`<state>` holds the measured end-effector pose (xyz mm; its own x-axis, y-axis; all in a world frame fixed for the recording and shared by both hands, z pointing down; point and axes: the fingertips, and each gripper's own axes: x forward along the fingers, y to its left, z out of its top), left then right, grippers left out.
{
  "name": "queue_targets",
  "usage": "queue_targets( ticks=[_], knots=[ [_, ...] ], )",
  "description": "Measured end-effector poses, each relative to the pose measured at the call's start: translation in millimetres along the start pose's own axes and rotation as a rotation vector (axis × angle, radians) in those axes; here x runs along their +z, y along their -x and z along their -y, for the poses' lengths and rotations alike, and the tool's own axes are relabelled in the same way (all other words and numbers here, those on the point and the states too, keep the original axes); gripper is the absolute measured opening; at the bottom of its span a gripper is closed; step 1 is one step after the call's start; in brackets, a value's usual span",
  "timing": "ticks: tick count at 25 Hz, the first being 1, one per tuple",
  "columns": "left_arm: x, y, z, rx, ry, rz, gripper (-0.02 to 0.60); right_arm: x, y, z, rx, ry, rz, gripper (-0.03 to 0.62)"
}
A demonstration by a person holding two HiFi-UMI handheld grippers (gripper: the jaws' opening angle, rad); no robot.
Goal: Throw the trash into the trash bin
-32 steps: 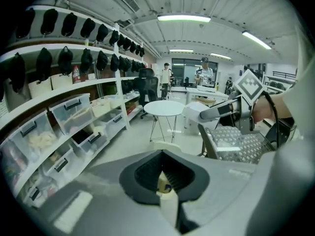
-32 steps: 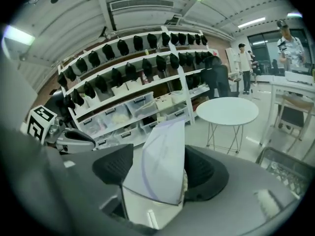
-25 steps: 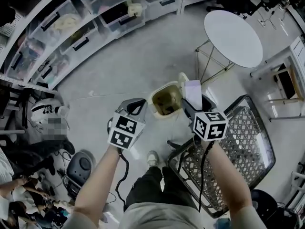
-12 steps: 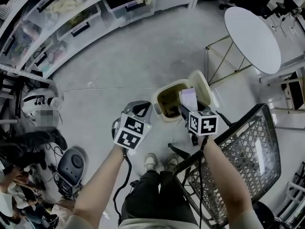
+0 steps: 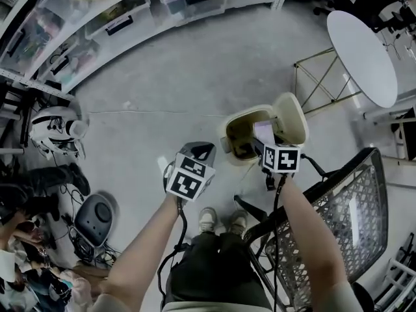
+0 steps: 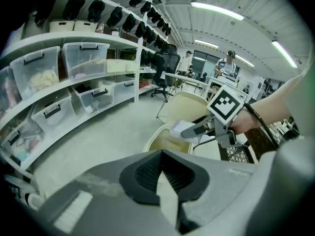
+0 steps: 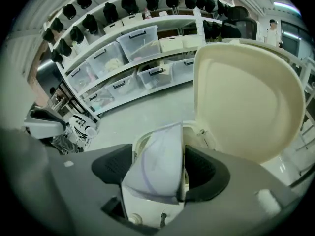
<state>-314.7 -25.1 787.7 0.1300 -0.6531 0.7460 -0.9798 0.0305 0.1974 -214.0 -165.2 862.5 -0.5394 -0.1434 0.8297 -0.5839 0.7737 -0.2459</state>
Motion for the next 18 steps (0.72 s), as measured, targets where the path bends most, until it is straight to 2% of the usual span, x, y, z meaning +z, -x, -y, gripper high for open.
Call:
queue_targets(
  ticks=[3, 8, 13, 18],
  knots=[
    [-2.6, 5.3, 1.6, 0.000, 0.003, 0.010, 0.002, 1.1, -2.8, 3.3, -0.006, -0.003, 0.007, 0.360],
    [-10.5, 24.6, 7.1, 0.001, -0.021, -0.005, 0.002, 6.9, 10.8, -11.2, 0.014, 0.006, 0.008, 0.346],
    [5.5, 57.8, 11.9, 0.015, -0.009, 0.002, 0.002, 24.5, 49.6, -24.3, 0.024, 0.041, 0.029, 0.257],
    [31.2, 104.5, 19.8, 0.039, -0.019, 0.039, 0.002, 52.4, 117.4, -50.6, 0.062, 0.117, 0.111, 0.184]
  ],
)
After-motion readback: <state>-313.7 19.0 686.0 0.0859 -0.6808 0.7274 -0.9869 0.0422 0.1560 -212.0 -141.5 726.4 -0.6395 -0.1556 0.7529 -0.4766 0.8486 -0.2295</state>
